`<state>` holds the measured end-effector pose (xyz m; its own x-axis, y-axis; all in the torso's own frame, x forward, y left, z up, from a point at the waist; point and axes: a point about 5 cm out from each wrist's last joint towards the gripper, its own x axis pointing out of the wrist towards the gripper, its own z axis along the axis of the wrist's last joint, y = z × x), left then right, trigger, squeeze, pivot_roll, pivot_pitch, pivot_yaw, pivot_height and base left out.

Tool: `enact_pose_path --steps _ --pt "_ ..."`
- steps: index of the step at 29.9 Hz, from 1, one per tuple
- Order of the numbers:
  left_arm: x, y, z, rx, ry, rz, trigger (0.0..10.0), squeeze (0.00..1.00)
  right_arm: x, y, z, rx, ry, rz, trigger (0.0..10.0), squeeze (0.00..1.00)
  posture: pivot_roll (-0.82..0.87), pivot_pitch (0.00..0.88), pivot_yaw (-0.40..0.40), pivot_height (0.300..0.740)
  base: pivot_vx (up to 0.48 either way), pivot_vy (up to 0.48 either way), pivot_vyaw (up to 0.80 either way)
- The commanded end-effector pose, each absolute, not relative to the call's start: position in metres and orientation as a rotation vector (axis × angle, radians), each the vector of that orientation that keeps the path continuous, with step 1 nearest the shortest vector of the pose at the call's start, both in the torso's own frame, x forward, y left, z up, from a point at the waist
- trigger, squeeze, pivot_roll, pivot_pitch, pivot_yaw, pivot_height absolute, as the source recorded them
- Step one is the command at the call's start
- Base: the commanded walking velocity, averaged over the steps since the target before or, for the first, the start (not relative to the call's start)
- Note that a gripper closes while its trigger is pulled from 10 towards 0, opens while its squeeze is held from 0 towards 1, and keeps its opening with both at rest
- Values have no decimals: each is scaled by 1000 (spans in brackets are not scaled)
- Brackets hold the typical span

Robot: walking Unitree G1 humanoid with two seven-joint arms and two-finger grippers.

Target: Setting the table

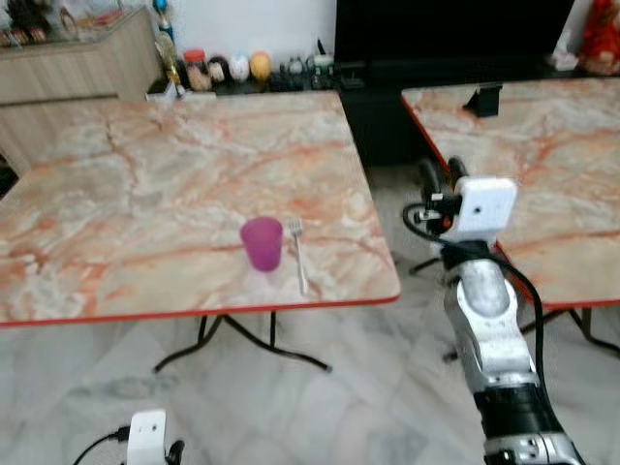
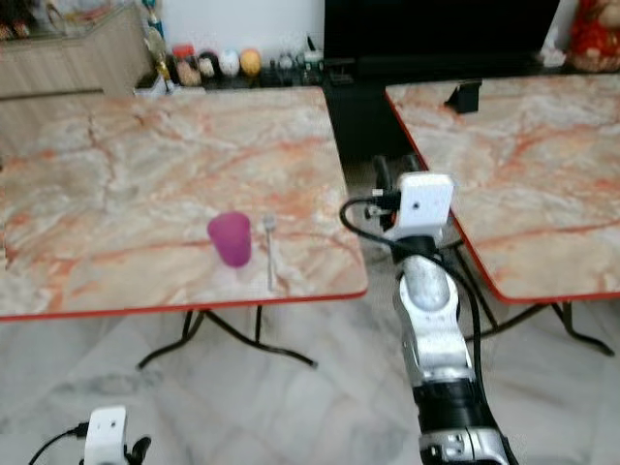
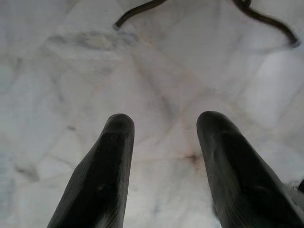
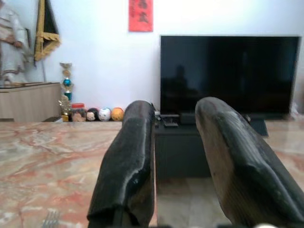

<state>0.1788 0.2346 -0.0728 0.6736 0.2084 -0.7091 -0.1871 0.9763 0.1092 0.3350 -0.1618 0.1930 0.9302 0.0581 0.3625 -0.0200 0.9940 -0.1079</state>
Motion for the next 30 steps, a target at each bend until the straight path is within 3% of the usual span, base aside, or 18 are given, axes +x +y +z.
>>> enact_pose_path --steps 1,24,30 --pt "178 236 -73 43 801 223 10000 0 335 -165 198 -101 -390 31 10000 0 -78 0 61 714 0 345 0" --pt "184 234 -70 52 780 213 10000 0 335 -165 197 -91 -388 26 10000 0 -75 0 66 714 0 344 0" --pt "184 234 -70 60 778 204 10000 0 335 -164 196 -88 -387 27 10000 0 -74 0 67 714 0 0 0"
